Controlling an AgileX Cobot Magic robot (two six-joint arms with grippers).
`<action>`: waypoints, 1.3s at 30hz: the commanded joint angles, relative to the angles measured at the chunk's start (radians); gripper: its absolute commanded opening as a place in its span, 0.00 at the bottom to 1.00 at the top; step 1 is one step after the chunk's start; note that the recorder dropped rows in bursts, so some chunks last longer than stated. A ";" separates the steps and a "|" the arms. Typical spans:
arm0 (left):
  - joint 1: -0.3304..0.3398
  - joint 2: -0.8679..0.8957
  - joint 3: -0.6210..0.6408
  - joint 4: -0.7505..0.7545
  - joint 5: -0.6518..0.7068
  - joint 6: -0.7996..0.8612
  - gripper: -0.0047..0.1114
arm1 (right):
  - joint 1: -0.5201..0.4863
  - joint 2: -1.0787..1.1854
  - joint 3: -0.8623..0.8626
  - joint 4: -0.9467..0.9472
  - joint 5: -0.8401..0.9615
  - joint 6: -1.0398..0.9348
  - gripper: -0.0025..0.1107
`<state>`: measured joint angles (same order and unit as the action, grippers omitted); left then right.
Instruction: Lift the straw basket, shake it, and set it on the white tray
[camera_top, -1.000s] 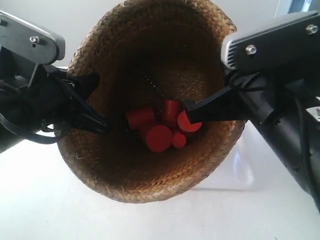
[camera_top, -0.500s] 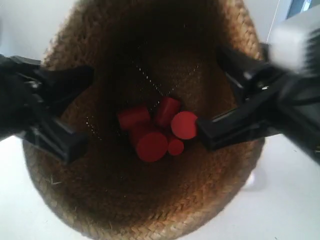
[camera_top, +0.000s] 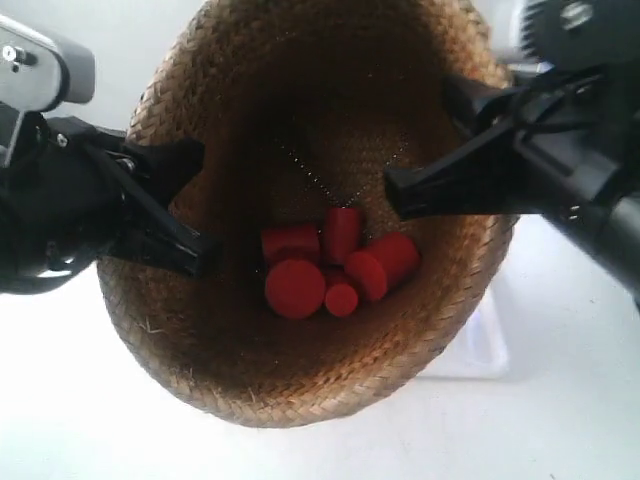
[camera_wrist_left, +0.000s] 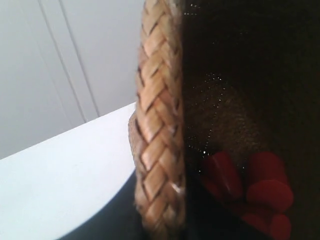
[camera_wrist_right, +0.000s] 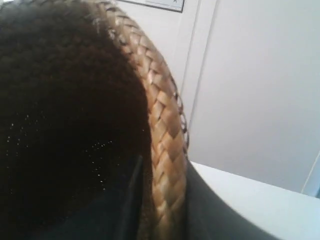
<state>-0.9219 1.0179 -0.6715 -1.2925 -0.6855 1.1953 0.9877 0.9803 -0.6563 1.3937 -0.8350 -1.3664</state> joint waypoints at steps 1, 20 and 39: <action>-0.001 -0.047 -0.015 0.032 0.077 0.038 0.04 | 0.009 -0.081 0.015 -0.032 0.063 -0.024 0.02; 0.003 0.058 0.030 0.041 -0.189 0.044 0.04 | -0.067 0.173 0.084 -0.238 -0.069 0.189 0.02; -0.007 0.089 0.104 0.230 -0.181 -0.172 0.04 | 0.053 0.197 0.021 -0.206 -0.257 0.127 0.02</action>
<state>-1.1317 0.9655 -0.5683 -1.2287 -1.0385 1.2463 1.1981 1.0225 -0.5843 1.2298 -1.1320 -1.2768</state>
